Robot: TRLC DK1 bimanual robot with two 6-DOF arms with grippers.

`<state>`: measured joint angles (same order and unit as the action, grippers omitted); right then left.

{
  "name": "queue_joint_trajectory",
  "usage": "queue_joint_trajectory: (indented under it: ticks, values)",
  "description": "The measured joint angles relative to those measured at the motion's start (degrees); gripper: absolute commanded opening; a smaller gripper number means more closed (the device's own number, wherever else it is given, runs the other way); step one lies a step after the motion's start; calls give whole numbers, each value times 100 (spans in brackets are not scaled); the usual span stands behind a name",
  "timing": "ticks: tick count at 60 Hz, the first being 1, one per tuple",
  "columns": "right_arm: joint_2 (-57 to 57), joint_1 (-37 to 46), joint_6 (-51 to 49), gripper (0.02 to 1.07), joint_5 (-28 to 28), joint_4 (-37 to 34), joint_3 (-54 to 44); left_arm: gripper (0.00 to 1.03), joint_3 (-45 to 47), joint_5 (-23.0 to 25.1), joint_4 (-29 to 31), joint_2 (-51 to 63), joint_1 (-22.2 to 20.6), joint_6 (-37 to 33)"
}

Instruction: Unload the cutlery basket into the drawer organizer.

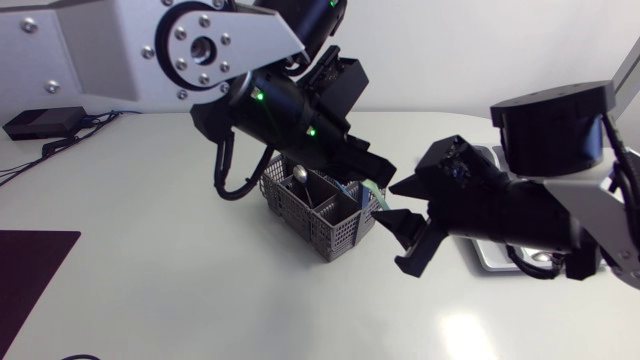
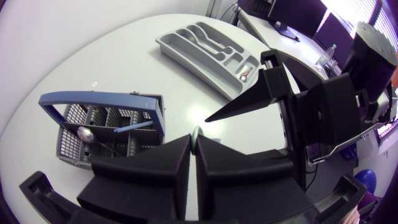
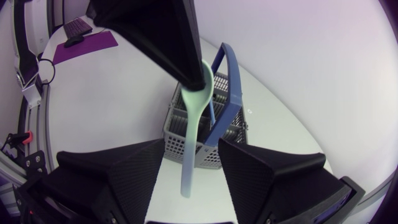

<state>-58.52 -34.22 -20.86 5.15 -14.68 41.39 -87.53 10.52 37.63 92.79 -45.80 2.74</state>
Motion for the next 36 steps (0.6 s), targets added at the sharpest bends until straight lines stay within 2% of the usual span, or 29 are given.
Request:
queue_joint_trajectory:
  ticks: [5,16,22,25,28,36]
  values:
    - [-236,-81,33,45,-199,240,98,3,-28,2,9,63,26,79]
    - [-496,-216,120,36,-544,468,142,3,-118,44,44,81,133,227]
    - [-518,-223,122,29,-592,516,142,3,-157,122,46,81,155,293]
    - [-520,-223,122,19,-588,553,142,3,-157,127,48,81,155,321]
    - [-520,-223,122,14,-575,557,144,3,-157,151,48,81,155,330]
    - [-520,-223,122,10,-511,551,144,3,-157,166,48,81,155,330]
